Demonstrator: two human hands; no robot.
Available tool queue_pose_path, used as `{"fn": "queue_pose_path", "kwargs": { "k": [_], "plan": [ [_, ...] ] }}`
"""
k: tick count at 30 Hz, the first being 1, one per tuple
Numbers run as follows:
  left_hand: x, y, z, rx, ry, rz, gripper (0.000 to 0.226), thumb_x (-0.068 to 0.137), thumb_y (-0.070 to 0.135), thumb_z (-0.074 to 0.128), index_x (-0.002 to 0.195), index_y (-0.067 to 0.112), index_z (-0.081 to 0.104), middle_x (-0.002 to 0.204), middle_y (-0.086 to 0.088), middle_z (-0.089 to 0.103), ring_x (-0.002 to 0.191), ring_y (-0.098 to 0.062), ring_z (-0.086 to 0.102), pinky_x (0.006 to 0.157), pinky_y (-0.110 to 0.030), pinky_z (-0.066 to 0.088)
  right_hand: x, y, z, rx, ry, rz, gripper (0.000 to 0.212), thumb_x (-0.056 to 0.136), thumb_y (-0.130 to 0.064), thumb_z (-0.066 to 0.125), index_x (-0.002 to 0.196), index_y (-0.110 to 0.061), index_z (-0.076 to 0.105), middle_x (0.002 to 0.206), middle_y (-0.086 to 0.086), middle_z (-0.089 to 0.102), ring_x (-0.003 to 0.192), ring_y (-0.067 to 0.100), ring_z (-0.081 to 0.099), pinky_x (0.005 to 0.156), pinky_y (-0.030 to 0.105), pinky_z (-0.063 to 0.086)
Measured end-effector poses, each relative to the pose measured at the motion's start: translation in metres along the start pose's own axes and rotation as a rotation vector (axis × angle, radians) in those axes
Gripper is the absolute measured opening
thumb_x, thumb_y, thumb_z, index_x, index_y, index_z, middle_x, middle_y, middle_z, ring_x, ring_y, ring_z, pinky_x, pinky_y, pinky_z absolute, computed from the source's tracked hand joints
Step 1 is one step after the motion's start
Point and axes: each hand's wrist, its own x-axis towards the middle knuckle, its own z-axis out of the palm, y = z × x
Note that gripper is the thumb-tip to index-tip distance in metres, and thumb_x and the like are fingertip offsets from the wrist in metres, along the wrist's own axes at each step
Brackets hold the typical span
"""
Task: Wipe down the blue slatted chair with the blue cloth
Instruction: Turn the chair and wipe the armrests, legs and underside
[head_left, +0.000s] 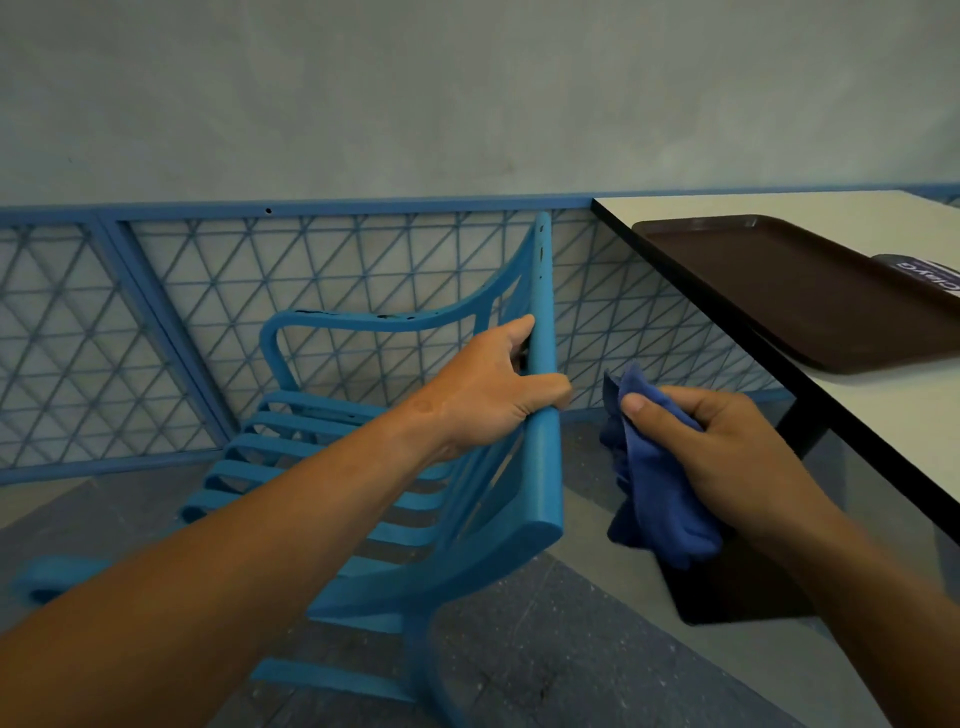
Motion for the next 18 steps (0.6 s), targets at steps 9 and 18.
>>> {"fn": "queue_pose_path", "kwargs": {
  "k": [9,18],
  "plan": [
    [-0.036,-0.012,-0.025,0.018,-0.094,0.045,0.103,0.071,0.021,0.074,0.161,0.025,0.023,0.157,0.016,0.040,0.134,0.005,0.046,0.106,-0.026,0.049,0.057,0.009,0.025,-0.192,0.136,-0.186,0.055,0.107,-0.041,0.039,0.059,-0.017,0.030,0.053,-0.004,0.026,0.049,0.010,0.026,0.046,0.021,0.023],
    [-0.069,-0.011,-0.046,0.087,-0.226,0.050,0.089,0.085,0.002,0.074,0.158,0.028,0.030,0.149,0.023,0.047,0.132,0.011,0.046,0.109,-0.015,0.041,0.080,0.023,0.036,-0.271,0.227,-0.299,0.052,0.107,-0.034,0.046,0.060,-0.015,0.033,0.054,-0.008,0.028,0.051,0.008,0.029,0.051,0.024,0.025]
  ]
}}
